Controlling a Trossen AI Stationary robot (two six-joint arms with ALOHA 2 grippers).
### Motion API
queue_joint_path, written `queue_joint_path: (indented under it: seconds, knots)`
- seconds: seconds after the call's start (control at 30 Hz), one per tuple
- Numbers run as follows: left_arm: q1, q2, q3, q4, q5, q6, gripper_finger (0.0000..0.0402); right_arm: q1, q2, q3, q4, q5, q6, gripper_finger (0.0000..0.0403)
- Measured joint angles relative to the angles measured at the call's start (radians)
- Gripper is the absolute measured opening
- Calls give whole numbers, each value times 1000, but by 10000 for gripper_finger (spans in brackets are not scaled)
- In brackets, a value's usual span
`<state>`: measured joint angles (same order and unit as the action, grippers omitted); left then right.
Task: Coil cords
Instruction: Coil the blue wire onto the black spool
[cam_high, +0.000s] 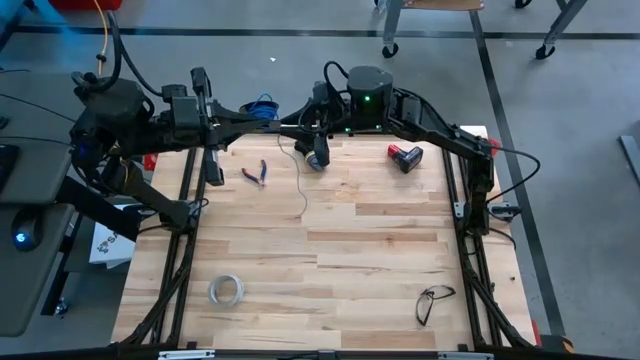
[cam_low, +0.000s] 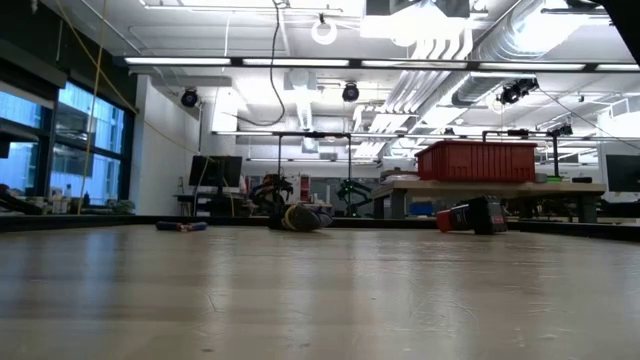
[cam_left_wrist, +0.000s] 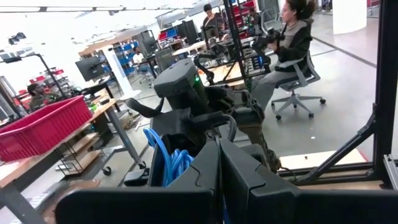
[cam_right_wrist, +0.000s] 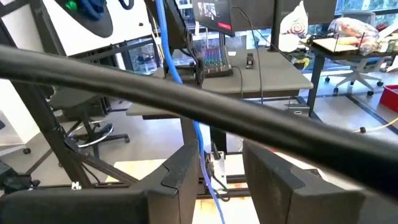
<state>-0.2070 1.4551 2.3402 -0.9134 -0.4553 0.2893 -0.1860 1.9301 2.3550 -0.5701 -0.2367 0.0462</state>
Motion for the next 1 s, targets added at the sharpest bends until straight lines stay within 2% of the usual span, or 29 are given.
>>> queue_joint_path:
  seconds: [0.23, 0.4, 1.0]
  knots:
    - [0, 0, 0, 4, 0, 0, 1, 3, 0, 0, 10, -49, 26, 119]
    - [0, 4, 0, 58, 11, 0, 1, 5, 0, 0, 20, -50, 25, 119]
    - [0, 5, 0, 75, 34, 0, 1, 9, 0, 0, 67, -73, 57, 119]
